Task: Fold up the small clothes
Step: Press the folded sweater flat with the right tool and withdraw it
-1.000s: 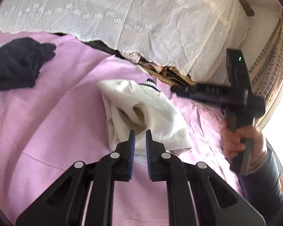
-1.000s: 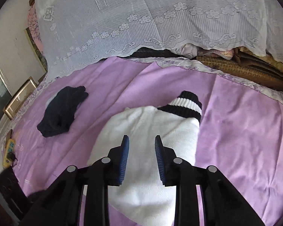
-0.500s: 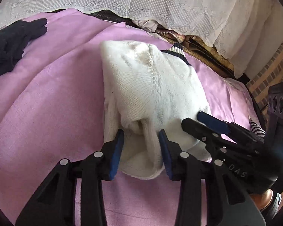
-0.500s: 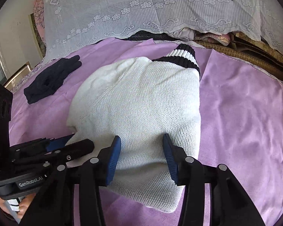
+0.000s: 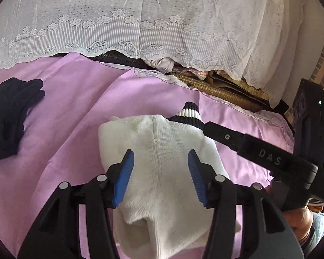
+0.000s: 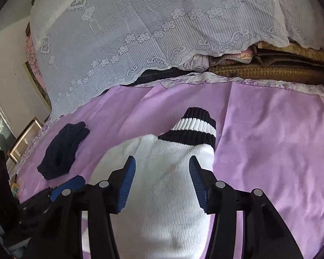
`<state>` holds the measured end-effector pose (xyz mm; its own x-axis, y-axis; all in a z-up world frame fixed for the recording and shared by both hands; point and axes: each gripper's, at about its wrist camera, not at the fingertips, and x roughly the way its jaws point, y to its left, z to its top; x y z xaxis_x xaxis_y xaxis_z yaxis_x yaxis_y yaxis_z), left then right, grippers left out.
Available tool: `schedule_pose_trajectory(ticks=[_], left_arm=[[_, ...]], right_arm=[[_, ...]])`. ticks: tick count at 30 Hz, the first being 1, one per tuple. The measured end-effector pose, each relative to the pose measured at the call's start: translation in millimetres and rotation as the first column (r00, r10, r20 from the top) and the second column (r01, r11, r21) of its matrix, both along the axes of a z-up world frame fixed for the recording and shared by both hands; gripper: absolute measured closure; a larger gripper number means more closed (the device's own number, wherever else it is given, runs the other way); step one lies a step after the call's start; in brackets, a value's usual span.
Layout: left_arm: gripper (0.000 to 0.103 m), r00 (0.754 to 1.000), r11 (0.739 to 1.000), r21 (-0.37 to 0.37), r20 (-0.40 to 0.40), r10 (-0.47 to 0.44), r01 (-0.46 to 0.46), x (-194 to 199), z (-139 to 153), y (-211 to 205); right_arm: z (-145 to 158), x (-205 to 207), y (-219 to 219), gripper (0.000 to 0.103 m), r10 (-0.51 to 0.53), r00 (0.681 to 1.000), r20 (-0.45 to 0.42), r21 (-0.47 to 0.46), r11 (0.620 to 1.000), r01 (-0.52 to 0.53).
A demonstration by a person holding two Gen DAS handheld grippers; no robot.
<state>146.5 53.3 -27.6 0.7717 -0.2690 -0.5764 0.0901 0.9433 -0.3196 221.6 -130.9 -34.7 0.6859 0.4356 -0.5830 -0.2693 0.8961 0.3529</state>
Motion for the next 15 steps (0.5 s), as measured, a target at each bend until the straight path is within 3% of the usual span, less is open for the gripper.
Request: schedule_pose_trajectory(ticks=[4, 6, 9, 13, 15], left_arm=[[0.051, 0.992, 0.999, 0.007, -0.113, 0.053, -0.052, 38.6, -35.3, 4.6], [0.041, 0.995, 0.995, 0.079, -0.08, 0.063, -0.057, 43.2, -47.9, -1.3], [0.037, 0.997, 0.985, 0.158, -0.031, 0.069, -0.064, 40.6, -47.8, -12.8], [0.031, 0.996, 0.994, 0.094, -0.053, 0.067, -0.062, 44.5, -51.2, -0.4], [0.031, 0.997, 0.995, 0.073, -0.046, 0.069, -0.066, 39.5, -50.5, 4.7]], right_arm=[[-25.4, 36.8, -0.2, 0.034, 0.003, 0.997, -0.081, 0.101, 0.995, 0.006], [-41.5, 46.3, -1.8, 0.032, 0.007, 0.994, -0.11, 0.116, 0.993, 0.006], [-48.1, 50.1, -10.4, 0.026, 0.046, 0.992, -0.119, 0.187, 0.982, -0.023], [-47.5, 43.0, -19.5, 0.025, 0.027, 0.994, -0.108, 0.256, 0.967, 0.001], [-34.3, 24.8, -23.8, 0.013, -0.052, 0.997, -0.059, 0.209, 0.976, 0.063]])
